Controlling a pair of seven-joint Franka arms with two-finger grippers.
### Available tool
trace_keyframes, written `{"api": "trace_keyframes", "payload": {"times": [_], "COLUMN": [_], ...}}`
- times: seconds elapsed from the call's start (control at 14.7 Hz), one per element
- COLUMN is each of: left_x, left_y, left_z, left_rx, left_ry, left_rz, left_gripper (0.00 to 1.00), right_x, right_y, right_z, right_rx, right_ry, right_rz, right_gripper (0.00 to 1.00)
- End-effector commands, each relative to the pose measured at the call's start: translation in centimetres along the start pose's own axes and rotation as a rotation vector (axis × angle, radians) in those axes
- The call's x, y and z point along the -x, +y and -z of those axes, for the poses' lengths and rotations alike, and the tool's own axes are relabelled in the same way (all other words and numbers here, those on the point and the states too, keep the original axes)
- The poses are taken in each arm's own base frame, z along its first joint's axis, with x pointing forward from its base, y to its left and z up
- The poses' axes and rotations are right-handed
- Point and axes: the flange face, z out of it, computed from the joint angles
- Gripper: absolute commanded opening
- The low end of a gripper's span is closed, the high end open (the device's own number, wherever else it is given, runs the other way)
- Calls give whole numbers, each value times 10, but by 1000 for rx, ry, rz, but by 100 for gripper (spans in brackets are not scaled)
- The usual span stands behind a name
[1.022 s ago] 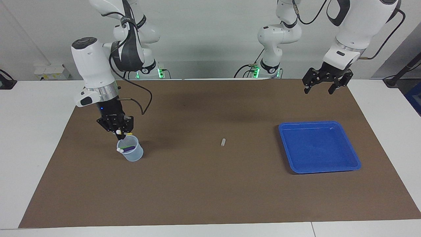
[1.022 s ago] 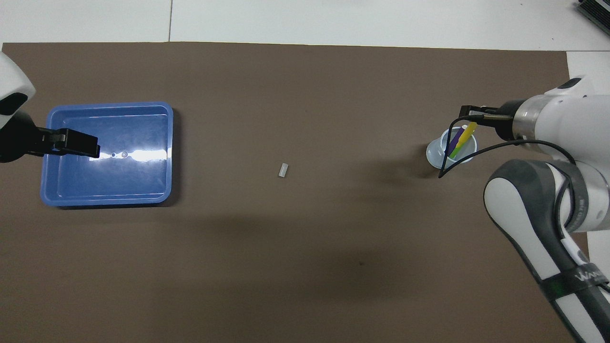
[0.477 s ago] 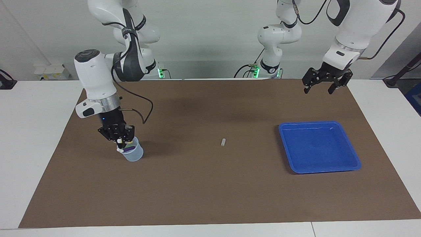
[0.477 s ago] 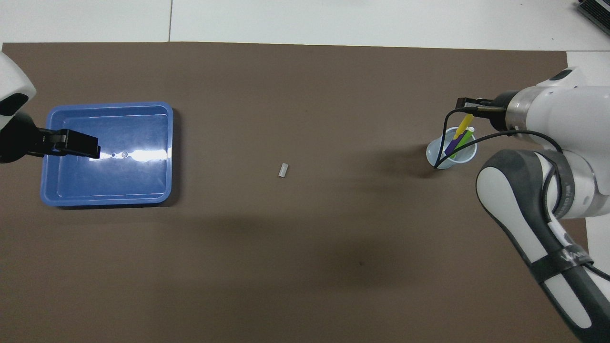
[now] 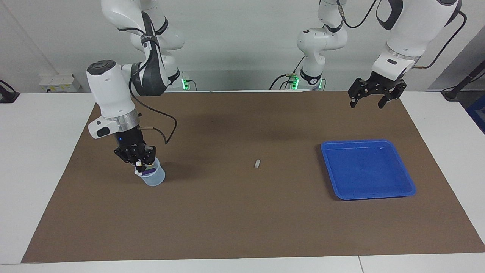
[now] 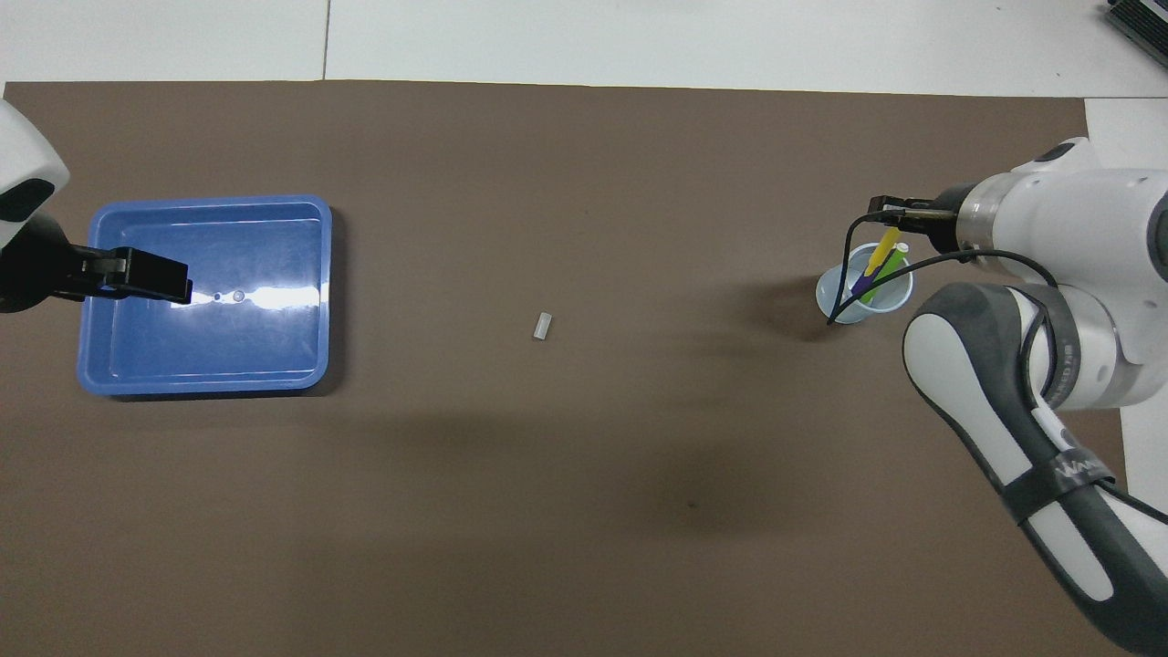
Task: Transfer and insert pens with both arms
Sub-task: 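Open the right gripper to release the yellow pen in the cup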
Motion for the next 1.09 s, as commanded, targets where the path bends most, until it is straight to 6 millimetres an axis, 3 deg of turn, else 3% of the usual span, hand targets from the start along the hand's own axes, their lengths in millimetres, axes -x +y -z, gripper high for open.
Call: {"api": "trace_keyframes", "payload": {"times": [0.0, 0.54, 0.61, 0.68, 0.82, 0.89, 1.02], "left_x": [9, 9, 9, 9, 9, 9, 9], "left_y": [-1, -1, 0, -1, -1, -1, -1], "left_z": [4, 4, 4, 4, 4, 4, 4], "left_rx": [-4, -4, -4, -4, -4, -4, -4], "left_ry": [-8, -8, -8, -6, -6, -6, -8], "left_rz": [14, 14, 13, 14, 13, 14, 14], "left_gripper": [100, 100, 100, 100, 100, 100, 100], "right_x": [3, 13, 13, 13, 13, 12, 9], "right_y": [6, 16, 17, 16, 15, 15, 14], "right_z": [-6, -31, -31, -31, -30, -30, -26], "right_rx": [16, 21, 21, 21, 20, 20, 18], "right_ry": [12, 7, 6, 4, 5, 7, 11], "right_rz": [22, 0, -3, -1, 0, -2, -9], "right_gripper": [0, 0, 15, 44, 72, 99, 100]}}
